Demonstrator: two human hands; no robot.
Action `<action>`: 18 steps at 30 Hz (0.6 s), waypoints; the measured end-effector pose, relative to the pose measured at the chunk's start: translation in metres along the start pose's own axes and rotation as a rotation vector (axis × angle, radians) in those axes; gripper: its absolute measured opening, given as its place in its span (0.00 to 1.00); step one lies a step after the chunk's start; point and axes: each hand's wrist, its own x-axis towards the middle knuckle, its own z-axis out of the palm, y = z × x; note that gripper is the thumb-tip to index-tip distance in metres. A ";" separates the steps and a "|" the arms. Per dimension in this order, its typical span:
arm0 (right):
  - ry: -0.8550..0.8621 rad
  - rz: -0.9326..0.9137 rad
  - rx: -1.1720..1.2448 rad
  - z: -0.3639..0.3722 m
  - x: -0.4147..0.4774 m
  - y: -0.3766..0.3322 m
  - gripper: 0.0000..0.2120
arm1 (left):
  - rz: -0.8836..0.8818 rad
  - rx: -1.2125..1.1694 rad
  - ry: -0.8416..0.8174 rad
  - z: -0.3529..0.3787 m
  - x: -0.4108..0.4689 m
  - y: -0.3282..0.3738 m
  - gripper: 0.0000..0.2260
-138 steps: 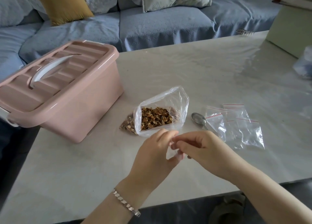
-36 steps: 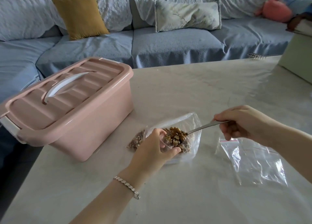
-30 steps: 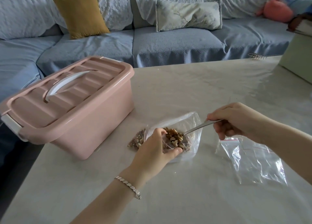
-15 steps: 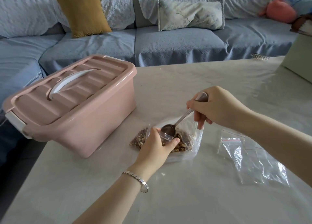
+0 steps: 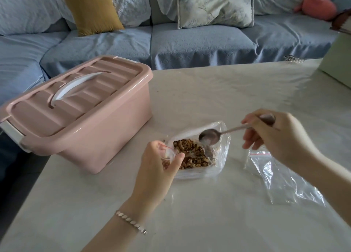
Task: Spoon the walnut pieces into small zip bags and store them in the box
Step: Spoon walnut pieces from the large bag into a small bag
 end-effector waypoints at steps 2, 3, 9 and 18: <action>-0.029 0.051 -0.015 0.014 -0.011 0.019 0.12 | -0.072 0.047 -0.098 -0.002 -0.003 -0.011 0.17; -0.042 0.054 -0.041 0.021 -0.017 0.026 0.12 | -0.096 0.065 -0.151 -0.002 -0.004 -0.019 0.19; -0.069 0.068 -0.082 0.048 -0.039 0.049 0.11 | -0.174 0.129 -0.334 0.006 -0.008 -0.025 0.20; -0.092 0.419 0.370 0.079 -0.039 0.068 0.11 | -0.288 -0.148 -0.297 0.019 -0.010 -0.018 0.17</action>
